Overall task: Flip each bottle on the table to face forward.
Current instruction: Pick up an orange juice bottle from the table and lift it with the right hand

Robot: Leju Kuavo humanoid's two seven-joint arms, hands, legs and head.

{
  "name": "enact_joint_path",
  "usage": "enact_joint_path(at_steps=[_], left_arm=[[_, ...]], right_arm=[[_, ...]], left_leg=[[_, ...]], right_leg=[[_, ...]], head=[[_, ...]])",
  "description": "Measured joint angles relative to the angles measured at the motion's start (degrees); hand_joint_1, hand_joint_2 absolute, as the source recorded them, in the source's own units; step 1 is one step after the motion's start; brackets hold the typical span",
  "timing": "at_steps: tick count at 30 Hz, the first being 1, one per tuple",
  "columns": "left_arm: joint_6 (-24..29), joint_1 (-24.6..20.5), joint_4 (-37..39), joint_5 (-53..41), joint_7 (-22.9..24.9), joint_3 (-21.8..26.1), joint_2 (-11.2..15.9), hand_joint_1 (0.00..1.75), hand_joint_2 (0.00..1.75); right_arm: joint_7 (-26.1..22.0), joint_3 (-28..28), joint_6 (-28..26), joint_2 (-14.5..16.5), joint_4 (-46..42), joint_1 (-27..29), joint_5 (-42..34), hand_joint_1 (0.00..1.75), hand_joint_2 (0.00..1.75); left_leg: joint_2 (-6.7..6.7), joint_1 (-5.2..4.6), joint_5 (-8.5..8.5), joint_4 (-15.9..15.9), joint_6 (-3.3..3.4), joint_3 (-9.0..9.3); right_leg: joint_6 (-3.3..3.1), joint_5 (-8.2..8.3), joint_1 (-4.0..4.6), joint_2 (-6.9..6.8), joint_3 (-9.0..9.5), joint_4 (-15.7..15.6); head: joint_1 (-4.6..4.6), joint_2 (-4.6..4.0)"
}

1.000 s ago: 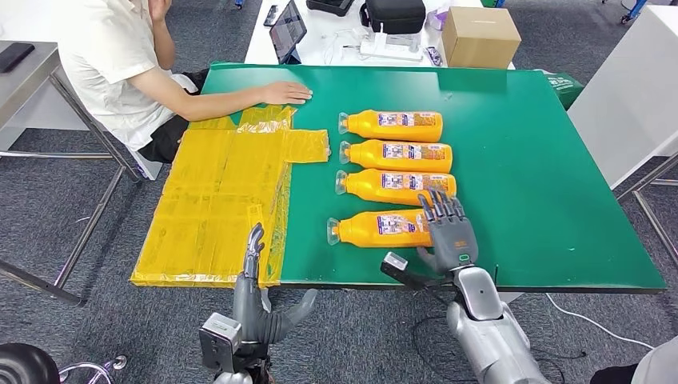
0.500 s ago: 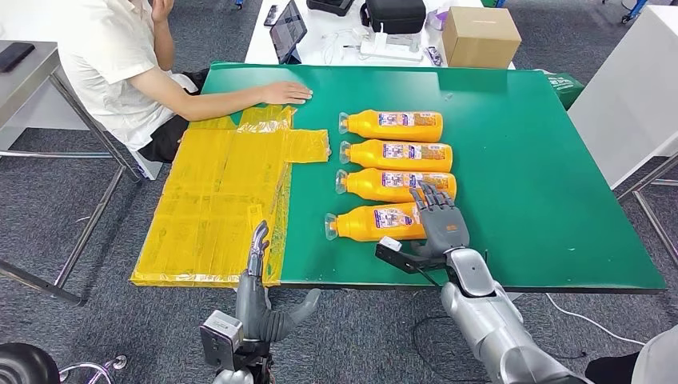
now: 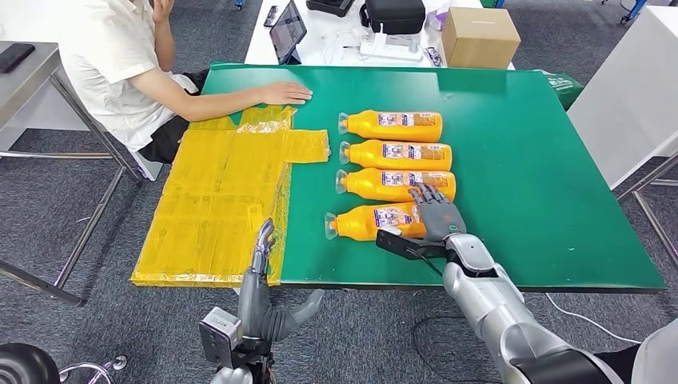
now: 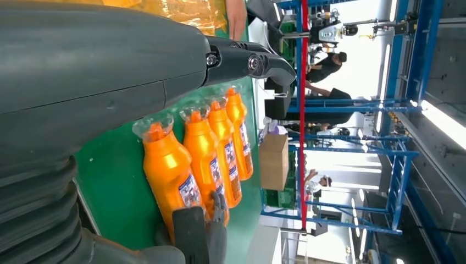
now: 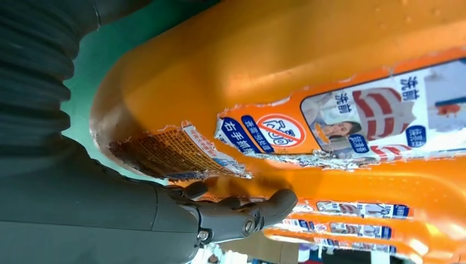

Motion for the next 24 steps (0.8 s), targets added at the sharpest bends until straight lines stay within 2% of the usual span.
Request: enact_joint_path(at_steps=[1, 5, 9, 16, 24], left_arm=[[-0.1, 0.01, -0.13, 0.0, 0.04, 0.0, 0.01, 0.0, 1.75], [-0.39, 0.01, -0.43, 0.0, 0.15, 0.0, 0.02, 0.0, 1.75], [-1.35, 0.06, -0.9, -0.1, 0.25, 0.0, 0.02, 0.0, 1.75], [-1.85, 0.6, -2.39, -0.71, 0.34, 0.02, 0.14, 0.0, 1.75], [-1.33, 1.63, -3.99, -1.37, 0.44, 0.09, 0.58, 0.0, 1.75]], right_arm=[[0.0, 0.13, 0.16, -0.01, 0.05, -0.12, -0.08, 0.01, 1.75], [-0.3, 0.52, 1.64, -0.07, 0.17, -0.35, -0.66, 1.73, 1.75], [-2.44, 1.51, 3.57, -0.44, 0.17, -0.65, -2.66, 1.75, 1.75], [-5.79, 3.45, 0.34, -0.69, -0.96, 0.7, -8.47, 1.75, 1.75], [-6.1, 4.87, -1.6, -0.69, -3.1, 3.46, -12.0, 1.75, 1.75]], left_leg=[[0.0, 0.0, 0.0, 0.0, 0.0, 0.0], [0.0, 0.0, 0.0, 0.0, 0.0, 0.0], [0.0, 0.0, 0.0, 0.0, 0.0, 0.01], [-0.01, 0.0, 0.0, 0.0, 0.0, 0.01], [0.0, 0.0, -0.02, 0.0, 0.0, 0.02]], right_leg=[[0.0, 0.0, 0.0, 0.0, 0.0, 0.0], [0.01, 0.0, 0.0, 0.0, 0.01, 0.0], [0.01, 0.0, 0.0, 0.0, 0.01, 0.0], [0.01, 0.0, 0.0, 0.0, 0.02, 0.0], [0.0, -0.01, 0.0, 0.0, 0.01, 0.0]], head=[[0.0, 0.0], [0.0, 0.0], [0.0, 0.0], [0.0, 0.0], [0.0, 0.0]])
